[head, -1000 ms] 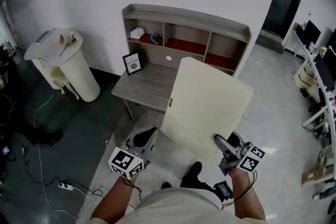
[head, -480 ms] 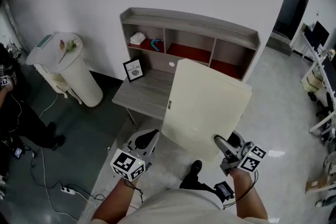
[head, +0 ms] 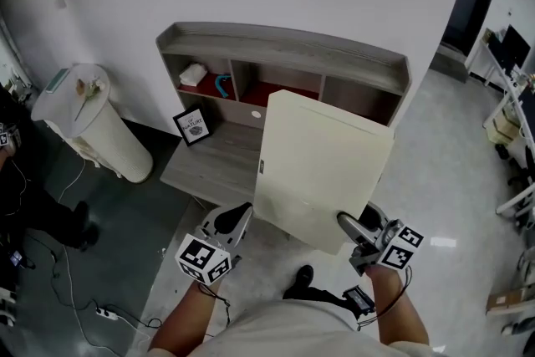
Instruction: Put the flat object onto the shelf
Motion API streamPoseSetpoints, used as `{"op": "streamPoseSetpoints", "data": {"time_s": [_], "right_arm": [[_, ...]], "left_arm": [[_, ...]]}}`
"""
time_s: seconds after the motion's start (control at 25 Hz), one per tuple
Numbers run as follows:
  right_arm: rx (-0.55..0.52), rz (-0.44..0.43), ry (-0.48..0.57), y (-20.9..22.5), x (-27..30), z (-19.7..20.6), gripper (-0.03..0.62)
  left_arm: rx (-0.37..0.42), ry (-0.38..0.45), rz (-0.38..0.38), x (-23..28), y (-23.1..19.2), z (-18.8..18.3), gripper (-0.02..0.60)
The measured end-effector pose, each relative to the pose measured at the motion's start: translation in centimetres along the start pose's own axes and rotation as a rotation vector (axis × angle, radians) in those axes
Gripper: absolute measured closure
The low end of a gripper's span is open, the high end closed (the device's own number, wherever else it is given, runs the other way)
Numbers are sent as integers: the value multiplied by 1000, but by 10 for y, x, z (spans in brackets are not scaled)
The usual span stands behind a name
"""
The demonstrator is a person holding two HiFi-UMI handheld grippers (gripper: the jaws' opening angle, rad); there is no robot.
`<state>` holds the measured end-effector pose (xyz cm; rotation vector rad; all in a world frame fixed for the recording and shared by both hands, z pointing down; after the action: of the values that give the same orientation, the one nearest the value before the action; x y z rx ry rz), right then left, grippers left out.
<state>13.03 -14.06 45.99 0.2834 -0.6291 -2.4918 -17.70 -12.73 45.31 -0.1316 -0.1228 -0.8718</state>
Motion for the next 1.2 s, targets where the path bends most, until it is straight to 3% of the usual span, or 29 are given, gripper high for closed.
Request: {"op": "streamPoseSetpoints", "data": {"time_s": [0.44, 0.72, 1.2], "right_arm": [[-102, -40, 54, 88, -10, -103, 303], [-180, -48, 83, 106, -3, -160, 303], [-310, -68, 121, 119, 62, -238, 303]], "left_arm": [[65, 40, 21, 128, 2, -58, 569], [109, 70, 51, 162, -8, -89, 569], [156, 161, 64, 212, -76, -149, 569]]}}
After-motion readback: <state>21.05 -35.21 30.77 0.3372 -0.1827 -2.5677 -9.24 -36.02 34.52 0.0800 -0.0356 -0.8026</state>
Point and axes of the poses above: the fingertips, and each gripper's own axes: x forward along the fingers, y to its right, z out of its underside, the point moved 6 cm from there along -x, backward along the fingers, and after that the axes turned 5 degrees about -y, right-handed, at the moved point
